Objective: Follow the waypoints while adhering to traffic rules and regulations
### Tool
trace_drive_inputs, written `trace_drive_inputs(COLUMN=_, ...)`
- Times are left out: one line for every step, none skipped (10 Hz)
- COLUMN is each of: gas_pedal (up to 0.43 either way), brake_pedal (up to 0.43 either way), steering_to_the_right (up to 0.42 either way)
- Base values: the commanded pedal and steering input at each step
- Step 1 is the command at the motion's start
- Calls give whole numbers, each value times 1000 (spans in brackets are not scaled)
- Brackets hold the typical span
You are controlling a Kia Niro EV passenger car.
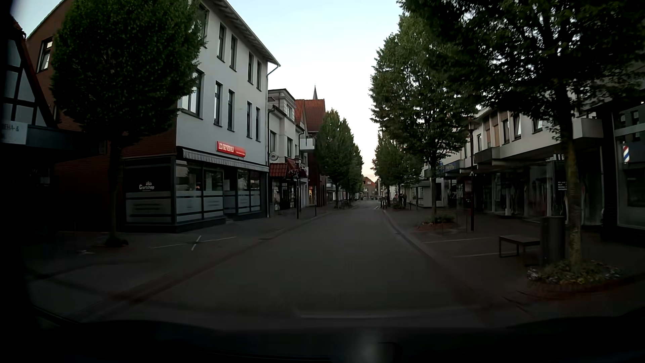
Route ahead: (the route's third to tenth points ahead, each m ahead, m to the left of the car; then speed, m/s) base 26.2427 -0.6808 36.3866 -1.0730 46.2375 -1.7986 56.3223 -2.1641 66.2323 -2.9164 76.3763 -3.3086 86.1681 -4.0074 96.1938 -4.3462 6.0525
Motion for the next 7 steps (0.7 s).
trace_drive_inputs(gas_pedal=169, brake_pedal=6, steering_to_the_right=5)
trace_drive_inputs(gas_pedal=169, brake_pedal=6, steering_to_the_right=5)
trace_drive_inputs(gas_pedal=169, brake_pedal=6, steering_to_the_right=5)
trace_drive_inputs(gas_pedal=169, brake_pedal=6, steering_to_the_right=5)
trace_drive_inputs(gas_pedal=169, brake_pedal=6, steering_to_the_right=4)
trace_drive_inputs(gas_pedal=169, brake_pedal=6, steering_to_the_right=4)
trace_drive_inputs(gas_pedal=169, brake_pedal=6, steering_to_the_right=4)
